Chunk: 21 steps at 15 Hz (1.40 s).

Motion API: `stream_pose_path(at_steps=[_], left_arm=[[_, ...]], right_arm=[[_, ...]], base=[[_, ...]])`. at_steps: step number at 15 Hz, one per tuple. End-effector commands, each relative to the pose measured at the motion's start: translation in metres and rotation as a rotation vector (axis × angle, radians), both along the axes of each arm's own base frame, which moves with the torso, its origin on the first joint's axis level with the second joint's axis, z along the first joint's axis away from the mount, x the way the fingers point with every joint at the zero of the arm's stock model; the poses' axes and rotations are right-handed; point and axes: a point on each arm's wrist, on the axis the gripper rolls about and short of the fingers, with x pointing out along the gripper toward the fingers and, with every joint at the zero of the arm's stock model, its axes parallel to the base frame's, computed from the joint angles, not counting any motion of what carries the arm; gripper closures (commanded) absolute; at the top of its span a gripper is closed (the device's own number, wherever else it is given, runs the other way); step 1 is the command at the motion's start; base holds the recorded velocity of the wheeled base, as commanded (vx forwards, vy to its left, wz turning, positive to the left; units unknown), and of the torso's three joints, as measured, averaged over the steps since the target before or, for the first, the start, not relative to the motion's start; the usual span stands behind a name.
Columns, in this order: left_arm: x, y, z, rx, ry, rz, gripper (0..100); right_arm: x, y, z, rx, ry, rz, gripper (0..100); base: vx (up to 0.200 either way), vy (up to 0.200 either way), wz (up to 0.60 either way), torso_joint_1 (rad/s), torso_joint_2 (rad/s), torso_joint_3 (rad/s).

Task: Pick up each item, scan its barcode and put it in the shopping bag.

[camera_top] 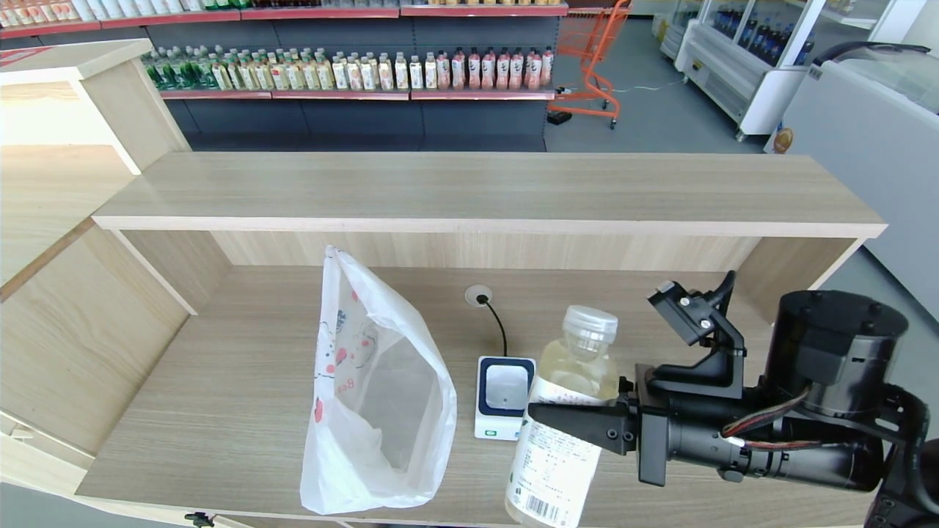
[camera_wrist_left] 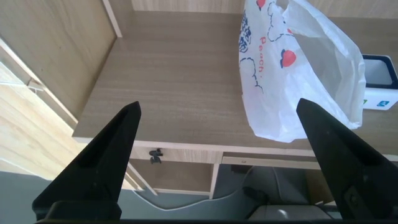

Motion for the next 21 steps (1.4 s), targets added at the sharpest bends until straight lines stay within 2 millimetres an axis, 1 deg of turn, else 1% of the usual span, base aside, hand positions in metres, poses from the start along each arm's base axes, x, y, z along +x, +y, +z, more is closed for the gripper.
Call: stream_pose_path(at_steps=[1,8,10,11,12,13,15,16,18,19,20,21], left_arm=[[0.0,0.0,0.0,0.0,0.0,0.001,0],[0.0,0.0,0.0,0.0,0.0,0.001,0],[0.0,0.0,0.0,0.0,0.0,0.001,0],[0.0,0.0,0.0,0.0,0.0,0.001,0],[0.0,0.0,0.0,0.0,0.0,0.001,0],[0.0,0.0,0.0,0.0,0.0,0.001,0],[0.0,0.0,0.0,0.0,0.0,0.001,0],[0.0,0.0,0.0,0.0,0.0,0.001,0],[0.0,0.0,0.0,0.0,0.0,0.001,0],[0.0,0.0,0.0,0.0,0.0,0.001,0],[0.0,0.0,0.0,0.0,0.0,0.001,0],[0.0,0.0,0.0,0.0,0.0,0.001,0]], right_arm=[[0.0,0.0,0.0,-0.001,0.001,0.002,100],[-0.002,-0.001,0.003,0.007,-0.008,0.002,100],[-0.004,-0.006,0.011,0.017,-0.061,-0.007,100],[-0.002,-0.016,0.014,-0.006,-0.14,-0.053,100],[0.002,-0.032,0.016,-0.062,-0.254,-0.11,100],[0.01,-0.051,0.016,-0.142,-0.383,-0.18,100],[0.026,-0.081,0.014,-0.346,-0.666,-0.274,100],[0.029,-0.088,0.015,-0.425,-0.788,-0.273,100],[0.026,-0.089,0.019,-0.469,-0.897,-0.251,100],[0.026,-0.085,0.022,-0.474,-0.941,-0.235,100],[0.027,-0.076,0.03,-0.473,-1.023,-0.218,100],[0.03,-0.072,0.041,-0.464,-1.104,-0.224,100]], base=[[0.0,0.0,0.0,0.0,0.0,0.0],[0.0,0.0,0.0,0.0,0.0,0.0],[0.0,0.0,0.0,0.0,0.0,0.0],[0.0,0.0,0.0,0.0,0.0,0.0],[0.0,0.0,0.0,0.0,0.0,0.0],[0.0,0.0,0.0,0.0,0.0,0.0],[0.0,0.0,0.0,0.0,0.0,0.0],[0.0,0.0,0.0,0.0,0.0,0.0],[0.0,0.0,0.0,0.0,0.0,0.0],[0.0,0.0,0.0,0.0,0.0,0.0],[0.0,0.0,0.0,0.0,0.0,0.0],[0.0,0.0,0.0,0.0,0.0,0.0]])
